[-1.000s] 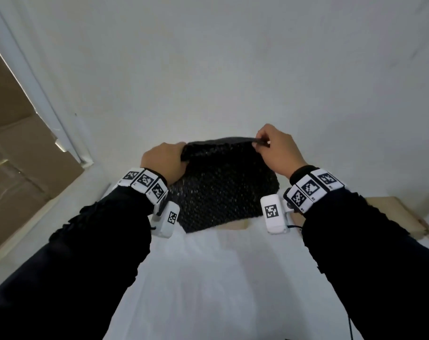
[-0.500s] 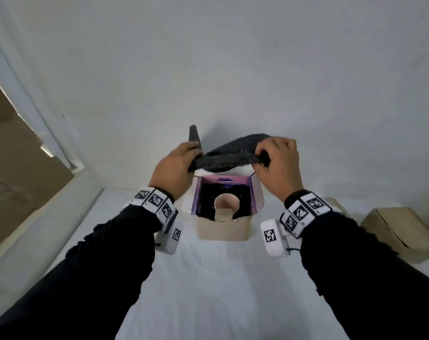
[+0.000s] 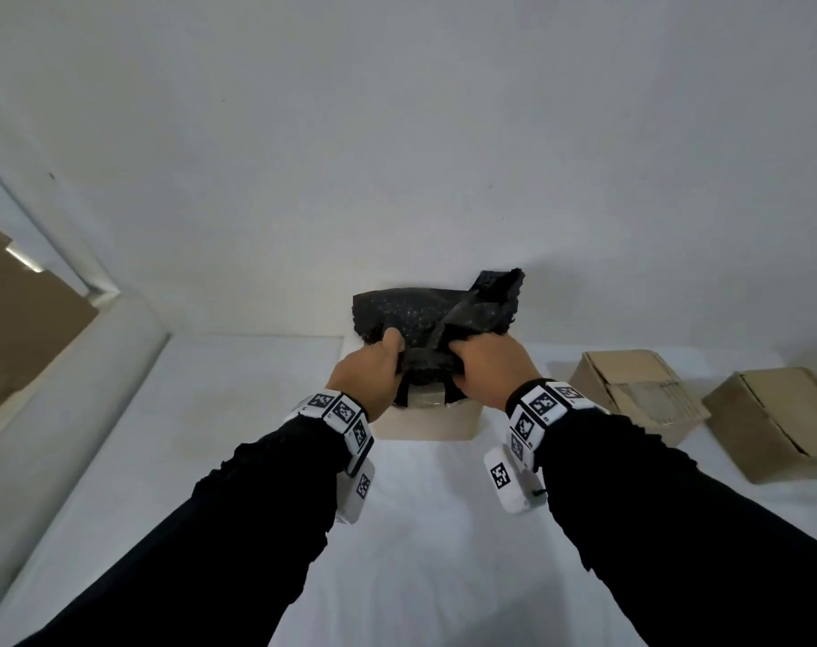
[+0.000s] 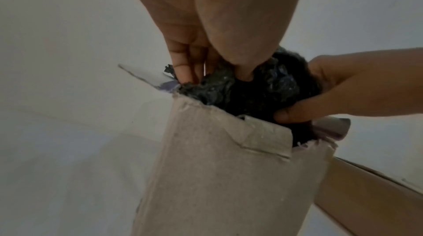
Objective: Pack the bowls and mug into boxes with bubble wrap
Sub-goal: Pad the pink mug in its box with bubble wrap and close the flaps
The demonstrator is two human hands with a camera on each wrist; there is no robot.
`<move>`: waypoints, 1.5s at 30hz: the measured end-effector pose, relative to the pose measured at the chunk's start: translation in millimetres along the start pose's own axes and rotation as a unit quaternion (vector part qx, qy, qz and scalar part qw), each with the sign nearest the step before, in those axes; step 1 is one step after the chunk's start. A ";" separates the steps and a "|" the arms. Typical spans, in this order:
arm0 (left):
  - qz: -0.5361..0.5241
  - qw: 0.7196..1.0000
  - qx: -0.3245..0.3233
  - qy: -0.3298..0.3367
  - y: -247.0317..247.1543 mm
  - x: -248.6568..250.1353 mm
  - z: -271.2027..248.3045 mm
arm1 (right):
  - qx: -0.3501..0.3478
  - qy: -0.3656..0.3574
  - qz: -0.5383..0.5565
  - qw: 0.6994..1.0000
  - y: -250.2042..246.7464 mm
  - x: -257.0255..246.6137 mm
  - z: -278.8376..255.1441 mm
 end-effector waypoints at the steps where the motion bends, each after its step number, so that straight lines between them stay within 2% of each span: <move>1: 0.008 1.000 -0.003 0.000 0.9 -1.2 1.4 | -0.005 0.010 0.008 1.000 3.8 0.0 1.1; 6: 0.016 0.999 0.028 -0.017 -1.1 -2.8 9.2 | 0.096 0.105 0.115 0.983 6.6 8.5 -3.8; 9: 0.018 0.998 0.051 -0.030 -4.1 -1.3 13.8 | 0.102 0.093 0.178 0.974 10.3 5.0 -6.8; 13: 0.021 0.997 0.055 -0.054 -4.0 -3.5 16.5 | 0.061 0.085 0.251 0.962 29.3 -4.8 -8.8; 17: 0.018 0.997 0.059 -0.035 -2.0 -5.6 11.2 | 0.133 0.087 0.386 0.909 36.0 -11.8 -18.9; 19: -0.023 0.997 0.077 -0.005 -1.8 -6.0 7.5 | 0.150 0.056 0.411 0.897 33.7 -17.7 -25.7; 21: -0.037 0.995 0.085 0.032 0.2 -6.0 3.0 | 0.152 0.018 0.405 0.902 32.9 -25.0 -33.9; 23: -0.001 0.997 0.053 0.063 8.0 -7.5 1.1 | 0.145 -0.006 0.398 0.906 34.2 -29.2 -40.6; 26: 0.046 0.990 -0.006 0.136 16.4 -5.0 -6.7 | 0.146 0.008 0.366 0.919 28.4 -24.5 -43.3; 30: 0.136 0.976 0.010 0.172 17.1 2.9 -16.9 | 0.177 -0.008 0.204 0.963 9.3 -17.4 -36.0; 33: 0.158 0.976 0.024 0.146 17.1 2.7 -14.8 | 0.145 0.000 0.151 0.978 10.2 -17.9 -25.3; 37: 0.134 0.986 0.012 0.100 13.0 2.1 -12.3 | 0.080 -0.007 0.114 0.990 13.9 -16.1 -15.2; 40: 0.135 0.984 -0.005 0.117 13.5 -0.6 -10.6 | -0.024 -0.017 0.082 0.996 14.1 -16.7 -9.3; 42: 0.159 0.976 0.010 0.149 17.5 0.2 -13.3 | -0.090 -0.010 0.048 0.995 17.5 -16.2 -6.0; 45: 0.219 0.963 0.030 0.156 27.3 -6.1 -17.8 | -0.164 0.004 0.049 0.985 28.5 -12.8 -3.1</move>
Point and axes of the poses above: each hand's wrist, its own z-axis towards the middle knuckle, its own y-axis out of the palm, x = y × z, the point moved 5 cm from there along z, towards the middle knuckle, and after that the axes turned 14 degrees about -y, right-handed, at the moved point
